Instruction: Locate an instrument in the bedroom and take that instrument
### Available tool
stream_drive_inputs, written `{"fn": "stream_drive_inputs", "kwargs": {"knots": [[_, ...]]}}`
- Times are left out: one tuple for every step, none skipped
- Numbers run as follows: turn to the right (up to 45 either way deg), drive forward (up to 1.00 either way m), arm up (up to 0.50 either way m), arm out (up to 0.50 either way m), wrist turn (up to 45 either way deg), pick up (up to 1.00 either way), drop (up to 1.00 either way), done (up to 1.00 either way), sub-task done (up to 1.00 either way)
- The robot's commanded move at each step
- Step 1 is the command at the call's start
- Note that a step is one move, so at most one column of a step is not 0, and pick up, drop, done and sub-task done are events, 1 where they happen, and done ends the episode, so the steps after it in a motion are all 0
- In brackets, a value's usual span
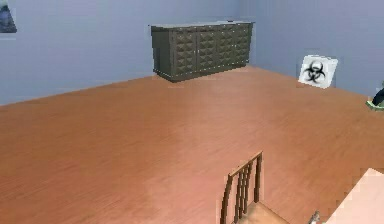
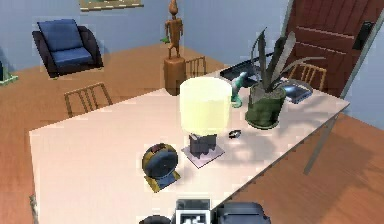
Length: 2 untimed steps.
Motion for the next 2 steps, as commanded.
{"fn": "stream_drive_inputs", "kwargs": {"knots": [[0.0,0.0,0.0,0.2,0.0,0.0,0.0,0.0,0.0],[0.0,0.0,0.0,0.0,45.0,0.0,0.0,0.0,0.0]]}}
